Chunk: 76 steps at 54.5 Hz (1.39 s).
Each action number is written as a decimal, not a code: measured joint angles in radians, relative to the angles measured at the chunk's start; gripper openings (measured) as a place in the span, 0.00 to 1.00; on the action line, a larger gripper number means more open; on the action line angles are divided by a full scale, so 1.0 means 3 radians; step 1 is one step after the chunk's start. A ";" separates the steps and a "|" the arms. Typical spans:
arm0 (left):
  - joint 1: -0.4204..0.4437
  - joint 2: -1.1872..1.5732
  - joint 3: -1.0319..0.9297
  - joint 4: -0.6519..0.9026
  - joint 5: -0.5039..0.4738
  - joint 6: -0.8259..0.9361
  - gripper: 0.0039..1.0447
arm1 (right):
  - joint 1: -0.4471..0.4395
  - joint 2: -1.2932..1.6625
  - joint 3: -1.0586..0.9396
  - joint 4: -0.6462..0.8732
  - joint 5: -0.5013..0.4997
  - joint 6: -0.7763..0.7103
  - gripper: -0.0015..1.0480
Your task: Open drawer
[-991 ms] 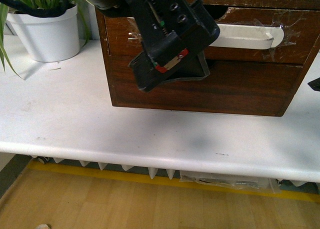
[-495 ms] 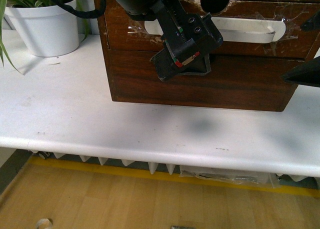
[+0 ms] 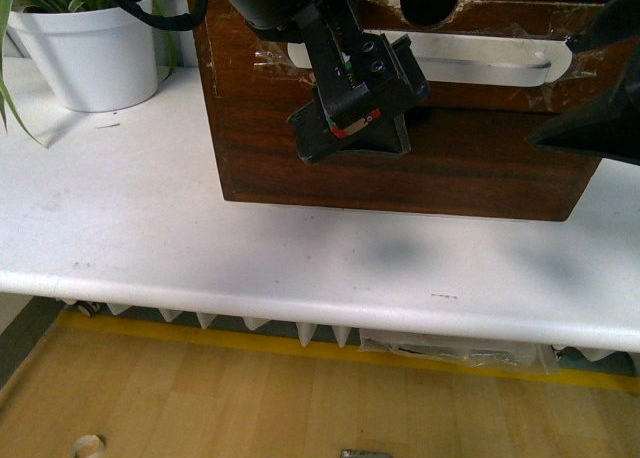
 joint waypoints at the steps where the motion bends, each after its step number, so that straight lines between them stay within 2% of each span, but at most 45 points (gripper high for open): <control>1: 0.0000 0.0000 0.0000 0.0001 0.0004 0.0000 0.94 | 0.0009 0.0023 0.0006 0.0024 0.0011 0.0001 0.91; 24: 0.0019 -0.0019 -0.0060 0.0053 0.0095 0.0013 0.94 | 0.0159 0.0275 0.0098 0.0168 0.0041 0.0102 0.91; 43: 0.0010 -0.0249 -0.0261 -0.0259 0.0220 0.0271 0.94 | 0.0209 0.0193 0.0095 -0.0276 -0.0155 -0.0042 0.91; 65: -0.0064 -0.0702 -0.0668 -0.0631 0.0350 0.0546 0.94 | 0.0379 -0.0189 -0.0254 -0.0479 -0.0295 -0.0080 0.91; 76: -0.0079 -0.0872 -0.0886 -0.0367 0.0401 0.0373 0.94 | 0.0401 -0.0312 -0.0389 -0.0315 -0.0319 0.0006 0.91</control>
